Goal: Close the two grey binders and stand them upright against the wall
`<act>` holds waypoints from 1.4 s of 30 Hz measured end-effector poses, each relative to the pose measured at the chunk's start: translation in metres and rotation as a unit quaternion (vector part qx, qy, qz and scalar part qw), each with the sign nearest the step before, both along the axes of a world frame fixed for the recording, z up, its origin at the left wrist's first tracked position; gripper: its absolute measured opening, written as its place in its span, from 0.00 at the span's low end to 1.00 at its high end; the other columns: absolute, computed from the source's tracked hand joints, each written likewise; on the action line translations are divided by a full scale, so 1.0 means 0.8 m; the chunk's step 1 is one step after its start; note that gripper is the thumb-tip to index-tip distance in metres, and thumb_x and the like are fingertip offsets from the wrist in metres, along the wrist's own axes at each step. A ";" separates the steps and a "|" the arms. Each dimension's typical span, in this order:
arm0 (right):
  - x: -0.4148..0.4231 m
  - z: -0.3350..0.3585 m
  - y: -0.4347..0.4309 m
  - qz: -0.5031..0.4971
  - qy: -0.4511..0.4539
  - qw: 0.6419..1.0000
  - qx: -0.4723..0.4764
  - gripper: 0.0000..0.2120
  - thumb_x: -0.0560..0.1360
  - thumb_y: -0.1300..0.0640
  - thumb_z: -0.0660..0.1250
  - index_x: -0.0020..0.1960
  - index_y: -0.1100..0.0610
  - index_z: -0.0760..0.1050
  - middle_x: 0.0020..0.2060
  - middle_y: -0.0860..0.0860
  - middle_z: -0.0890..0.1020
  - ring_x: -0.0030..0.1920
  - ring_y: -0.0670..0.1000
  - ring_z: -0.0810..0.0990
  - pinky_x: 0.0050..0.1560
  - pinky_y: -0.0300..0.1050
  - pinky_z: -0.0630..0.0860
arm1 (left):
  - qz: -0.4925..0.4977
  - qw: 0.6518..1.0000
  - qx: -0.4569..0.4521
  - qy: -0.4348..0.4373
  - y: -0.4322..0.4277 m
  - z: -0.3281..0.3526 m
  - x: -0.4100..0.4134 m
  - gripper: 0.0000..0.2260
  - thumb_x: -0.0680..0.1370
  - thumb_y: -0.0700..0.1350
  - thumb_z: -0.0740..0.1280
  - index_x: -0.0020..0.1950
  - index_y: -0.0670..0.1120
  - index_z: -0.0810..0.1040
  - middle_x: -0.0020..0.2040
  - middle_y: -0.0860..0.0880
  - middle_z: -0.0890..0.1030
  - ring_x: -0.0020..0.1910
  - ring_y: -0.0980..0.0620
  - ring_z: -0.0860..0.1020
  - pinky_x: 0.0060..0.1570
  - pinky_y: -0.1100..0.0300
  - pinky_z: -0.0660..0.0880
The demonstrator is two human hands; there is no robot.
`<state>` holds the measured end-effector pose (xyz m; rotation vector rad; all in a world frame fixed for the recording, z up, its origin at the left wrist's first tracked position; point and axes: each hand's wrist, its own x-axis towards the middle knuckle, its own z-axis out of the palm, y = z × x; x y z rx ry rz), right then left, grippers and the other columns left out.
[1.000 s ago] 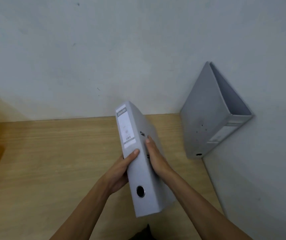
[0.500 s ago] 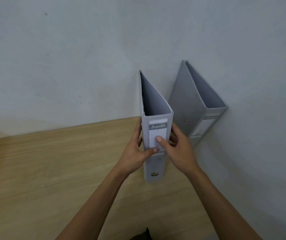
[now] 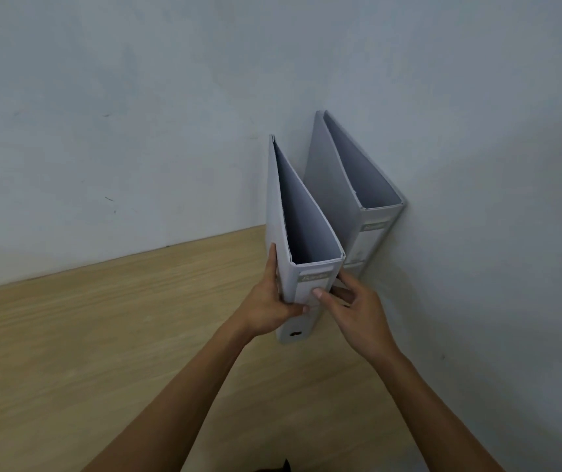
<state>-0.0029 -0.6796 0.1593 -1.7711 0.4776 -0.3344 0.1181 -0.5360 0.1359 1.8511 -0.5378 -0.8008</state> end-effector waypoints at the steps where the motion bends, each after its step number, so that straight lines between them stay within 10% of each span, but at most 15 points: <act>1: 0.003 -0.001 -0.007 -0.016 -0.005 1.000 -0.008 0.20 0.77 0.60 0.73 0.68 0.53 0.80 0.55 0.36 0.86 0.57 0.40 0.85 0.57 0.38 0.81 | 0.005 1.000 -0.001 -0.001 -0.009 0.002 0.000 0.59 0.71 0.39 0.79 0.84 0.56 0.37 0.77 0.49 0.70 0.73 0.46 0.73 0.68 0.44 0.76; 17: 0.054 -0.017 -0.065 -0.140 0.046 0.988 -0.049 0.07 0.76 0.55 0.74 0.38 0.51 0.83 0.34 0.47 0.86 0.38 0.50 0.87 0.45 0.57 0.86 | 0.054 0.998 -0.003 0.031 -0.078 -0.003 0.041 0.60 0.71 0.43 0.79 0.82 0.59 0.33 0.81 0.46 0.65 0.74 0.42 0.72 0.70 0.41 0.73; 38: 0.059 -0.026 -0.068 -0.102 0.061 0.992 -0.035 0.07 0.78 0.52 0.71 0.43 0.54 0.82 0.38 0.49 0.86 0.41 0.51 0.87 0.44 0.59 0.85 | 0.007 1.000 0.020 0.002 -0.075 -0.018 0.059 0.53 0.75 0.44 0.76 0.84 0.57 0.39 0.81 0.48 0.65 0.68 0.53 0.71 0.65 0.55 0.75; 42: 0.058 -0.026 -0.066 -0.095 0.062 0.993 -0.034 0.08 0.77 0.50 0.71 0.43 0.53 0.82 0.39 0.50 0.86 0.43 0.51 0.87 0.46 0.59 0.85 | 0.023 0.999 0.039 0.001 -0.073 -0.014 0.052 0.53 0.74 0.46 0.76 0.84 0.56 0.40 0.80 0.48 0.66 0.74 0.46 0.72 0.70 0.45 0.74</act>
